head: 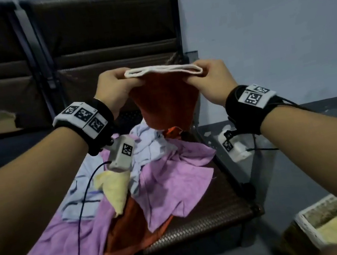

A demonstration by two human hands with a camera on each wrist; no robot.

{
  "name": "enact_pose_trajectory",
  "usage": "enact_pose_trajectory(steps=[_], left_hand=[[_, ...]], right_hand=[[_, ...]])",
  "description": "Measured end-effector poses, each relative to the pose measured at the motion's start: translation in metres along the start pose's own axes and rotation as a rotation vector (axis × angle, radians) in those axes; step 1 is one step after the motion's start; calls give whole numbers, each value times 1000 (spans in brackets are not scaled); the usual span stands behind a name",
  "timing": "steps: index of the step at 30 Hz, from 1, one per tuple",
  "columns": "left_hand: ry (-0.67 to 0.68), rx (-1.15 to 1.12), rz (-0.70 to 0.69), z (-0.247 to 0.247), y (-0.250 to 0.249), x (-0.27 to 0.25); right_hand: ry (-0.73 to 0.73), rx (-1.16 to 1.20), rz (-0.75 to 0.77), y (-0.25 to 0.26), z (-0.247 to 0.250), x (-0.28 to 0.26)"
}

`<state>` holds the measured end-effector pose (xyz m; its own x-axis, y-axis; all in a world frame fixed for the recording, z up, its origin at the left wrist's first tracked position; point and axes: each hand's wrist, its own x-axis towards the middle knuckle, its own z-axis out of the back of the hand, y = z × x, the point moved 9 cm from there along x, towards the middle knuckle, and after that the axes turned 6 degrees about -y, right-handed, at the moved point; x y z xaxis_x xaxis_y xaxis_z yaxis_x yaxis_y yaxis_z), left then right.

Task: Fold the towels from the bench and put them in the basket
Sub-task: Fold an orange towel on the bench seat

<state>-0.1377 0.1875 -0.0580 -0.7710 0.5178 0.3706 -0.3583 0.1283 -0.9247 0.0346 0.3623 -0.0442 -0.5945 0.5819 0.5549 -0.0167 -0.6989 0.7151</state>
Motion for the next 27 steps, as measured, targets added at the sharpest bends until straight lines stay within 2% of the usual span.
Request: enact_pose_trajectory(steps=[3, 6, 8, 9, 11, 13, 15, 18, 20, 23, 27], left_hand=[[105, 169, 126, -3, 52, -41], [356, 348, 251, -21, 104, -96], [538, 435, 388, -29, 136, -131], [613, 455, 454, -32, 147, -146], [714, 439, 565, -35, 154, -166], [734, 402, 612, -38, 156, -170], [679, 368, 639, -38, 161, -161], [506, 360, 619, -32, 177, -133], [416, 323, 611, -31, 188, -118], [303, 323, 607, -30, 210, -98], [81, 406, 473, -20, 229, -72]], right_hand=[[257, -146, -49, -31, -29, -46], [535, -249, -81, -59, -54, -104], [680, -259, -139, -75, -66, -140], [748, -232, -223, -87, -70, -155], [877, -92, -486, -107, -79, -185], [936, 57, -692, -119, -87, -202], [879, 115, -753, -131, -92, -195], [645, 134, -754, -147, -94, -162], [522, 53, -686, -157, -95, -140], [420, -6, -593, -168, -105, -121], [291, -116, -497, -179, -114, -104]])
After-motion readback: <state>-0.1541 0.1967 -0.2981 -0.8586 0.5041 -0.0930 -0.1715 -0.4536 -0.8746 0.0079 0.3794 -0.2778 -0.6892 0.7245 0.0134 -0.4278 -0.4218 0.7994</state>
